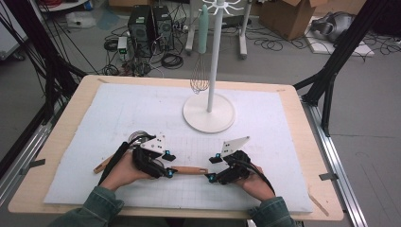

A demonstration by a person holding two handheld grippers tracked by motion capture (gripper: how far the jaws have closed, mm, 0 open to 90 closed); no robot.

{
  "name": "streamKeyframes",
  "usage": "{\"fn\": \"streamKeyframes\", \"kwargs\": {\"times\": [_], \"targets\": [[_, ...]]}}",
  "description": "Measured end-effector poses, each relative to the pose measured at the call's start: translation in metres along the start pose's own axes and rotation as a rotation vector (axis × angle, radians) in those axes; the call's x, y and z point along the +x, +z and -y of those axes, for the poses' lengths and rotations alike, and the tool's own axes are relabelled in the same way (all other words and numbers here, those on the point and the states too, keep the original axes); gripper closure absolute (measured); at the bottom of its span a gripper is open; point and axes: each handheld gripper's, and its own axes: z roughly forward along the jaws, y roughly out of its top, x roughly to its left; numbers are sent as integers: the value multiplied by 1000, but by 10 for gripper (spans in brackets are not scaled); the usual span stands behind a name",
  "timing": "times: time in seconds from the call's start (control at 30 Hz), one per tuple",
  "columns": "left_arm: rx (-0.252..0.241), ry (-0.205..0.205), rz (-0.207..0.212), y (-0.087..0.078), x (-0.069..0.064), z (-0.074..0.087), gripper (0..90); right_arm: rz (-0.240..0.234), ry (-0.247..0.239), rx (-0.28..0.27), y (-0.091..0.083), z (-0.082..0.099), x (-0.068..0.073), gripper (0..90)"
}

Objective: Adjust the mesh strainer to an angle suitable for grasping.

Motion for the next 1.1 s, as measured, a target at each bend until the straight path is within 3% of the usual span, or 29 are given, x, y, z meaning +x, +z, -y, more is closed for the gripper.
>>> {"fn": "streamKeyframes", "kwargs": {"times": [0.23, 0.8, 1.1], "targets": [[52, 13, -20, 9, 0, -2, 477, 2, 10, 6, 1, 3, -3, 347], [141, 27, 11, 23, 1, 0, 581, 10, 21, -8, 0, 4, -5, 349], [146, 34, -1, 24, 1, 0, 639, 9, 22, -6, 2, 4, -5, 358]]}}
